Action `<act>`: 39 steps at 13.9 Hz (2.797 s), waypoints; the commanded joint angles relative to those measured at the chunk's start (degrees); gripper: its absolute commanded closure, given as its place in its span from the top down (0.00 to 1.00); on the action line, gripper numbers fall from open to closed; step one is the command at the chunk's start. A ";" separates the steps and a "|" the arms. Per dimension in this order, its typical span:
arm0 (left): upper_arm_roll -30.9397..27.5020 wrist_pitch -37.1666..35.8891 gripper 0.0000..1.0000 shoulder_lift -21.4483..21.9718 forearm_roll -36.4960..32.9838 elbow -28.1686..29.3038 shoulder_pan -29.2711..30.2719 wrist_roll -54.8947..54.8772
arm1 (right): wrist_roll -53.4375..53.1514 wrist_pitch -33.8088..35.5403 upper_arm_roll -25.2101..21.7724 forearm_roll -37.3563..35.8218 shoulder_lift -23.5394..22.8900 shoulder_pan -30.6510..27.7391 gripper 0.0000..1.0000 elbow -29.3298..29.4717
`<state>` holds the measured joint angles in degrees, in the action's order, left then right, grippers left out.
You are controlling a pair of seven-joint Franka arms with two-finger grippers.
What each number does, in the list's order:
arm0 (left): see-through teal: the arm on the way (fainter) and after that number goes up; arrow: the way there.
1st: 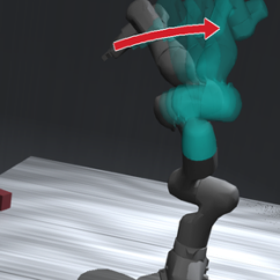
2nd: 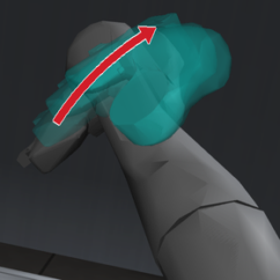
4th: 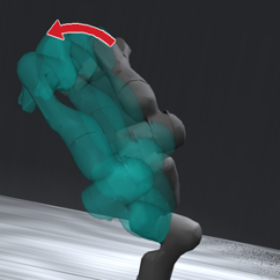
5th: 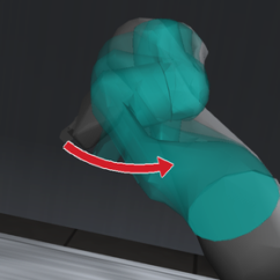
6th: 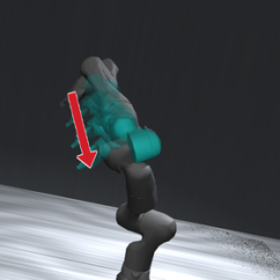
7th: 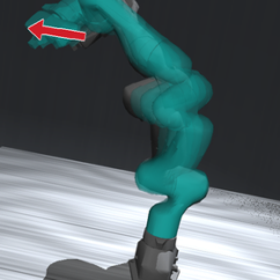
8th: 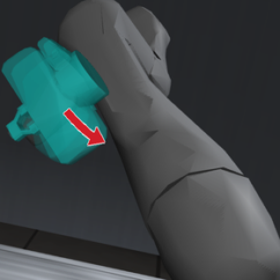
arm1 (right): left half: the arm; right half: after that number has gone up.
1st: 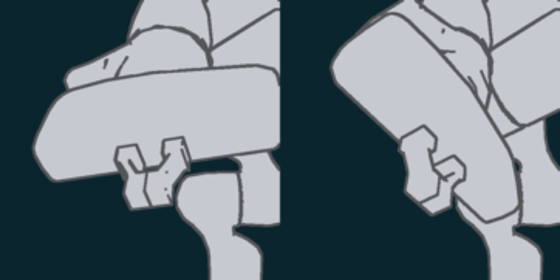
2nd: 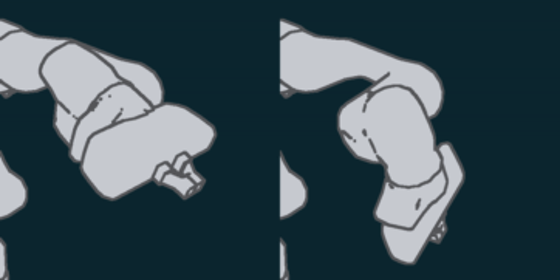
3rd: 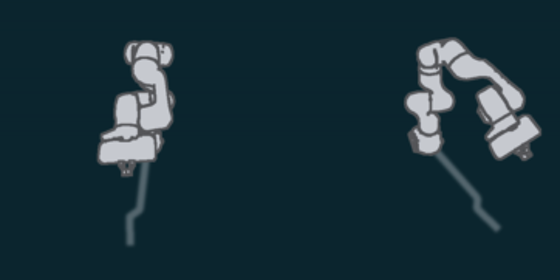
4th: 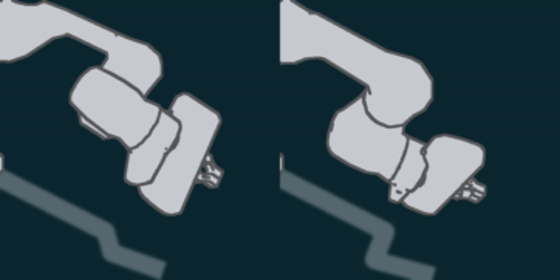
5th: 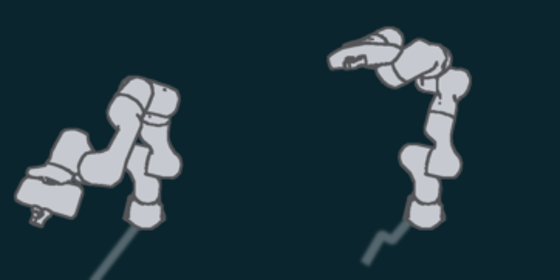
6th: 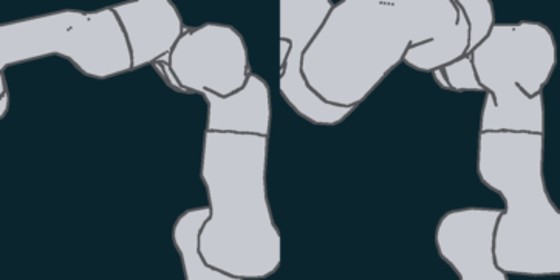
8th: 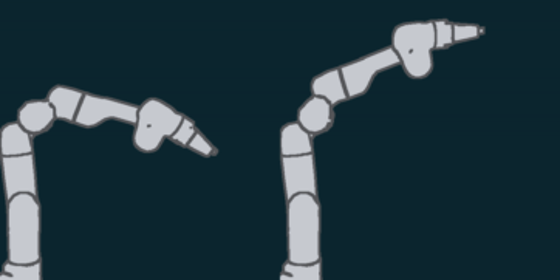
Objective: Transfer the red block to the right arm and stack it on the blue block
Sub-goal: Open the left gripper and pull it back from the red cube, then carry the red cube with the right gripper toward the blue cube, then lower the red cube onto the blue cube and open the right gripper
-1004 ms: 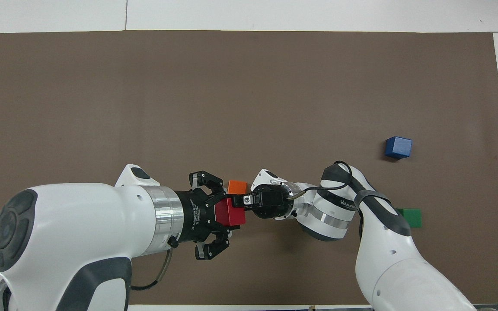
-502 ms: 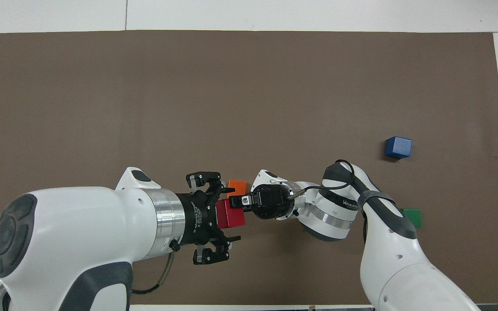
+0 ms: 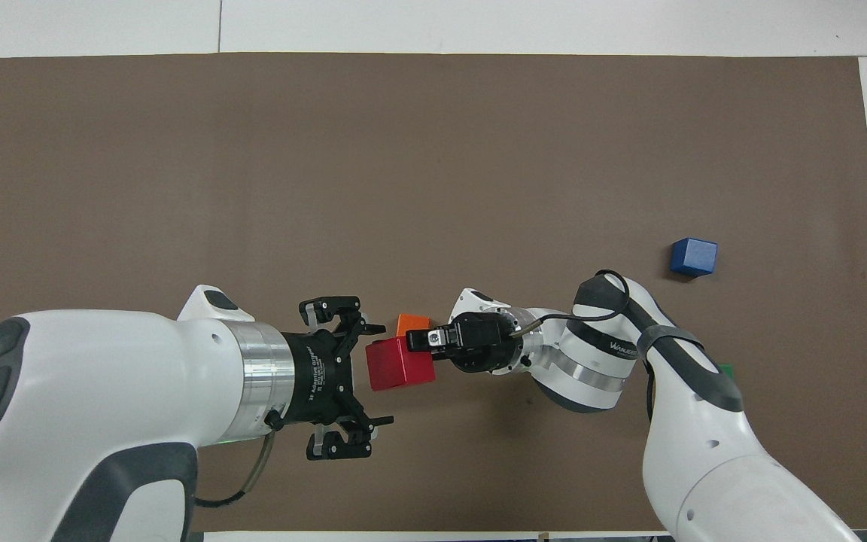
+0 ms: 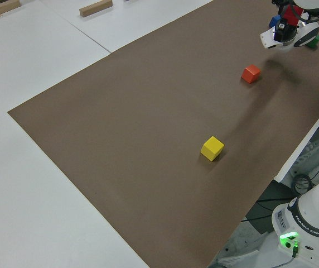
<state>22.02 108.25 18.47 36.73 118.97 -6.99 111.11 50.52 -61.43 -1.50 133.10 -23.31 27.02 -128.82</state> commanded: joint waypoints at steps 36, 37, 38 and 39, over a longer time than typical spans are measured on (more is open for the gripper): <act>-17.71 -18.16 1.00 -20.23 -37.87 -27.20 6.46 -94.32 | -66.68 -40.96 -0.08 -124.08 14.61 -14.10 0.00 30.82; -17.54 -19.82 1.00 -20.23 -37.78 -27.47 6.46 -95.98 | -67.12 -40.87 -0.08 -127.79 14.78 -14.28 0.00 30.73; -17.19 -21.75 1.00 -19.80 -37.78 -27.30 6.55 -96.43 | -66.61 -40.87 -0.08 -129.65 14.96 -14.36 0.00 30.64; -16.84 -22.81 1.00 -19.36 -37.70 -26.86 6.81 -96.70 | -66.43 -40.87 -0.08 -131.67 15.22 -15.06 0.00 30.30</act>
<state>5.72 88.50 -1.52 -1.53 92.53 0.62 16.03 -15.10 -102.82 -2.08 5.49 -8.23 13.10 -99.13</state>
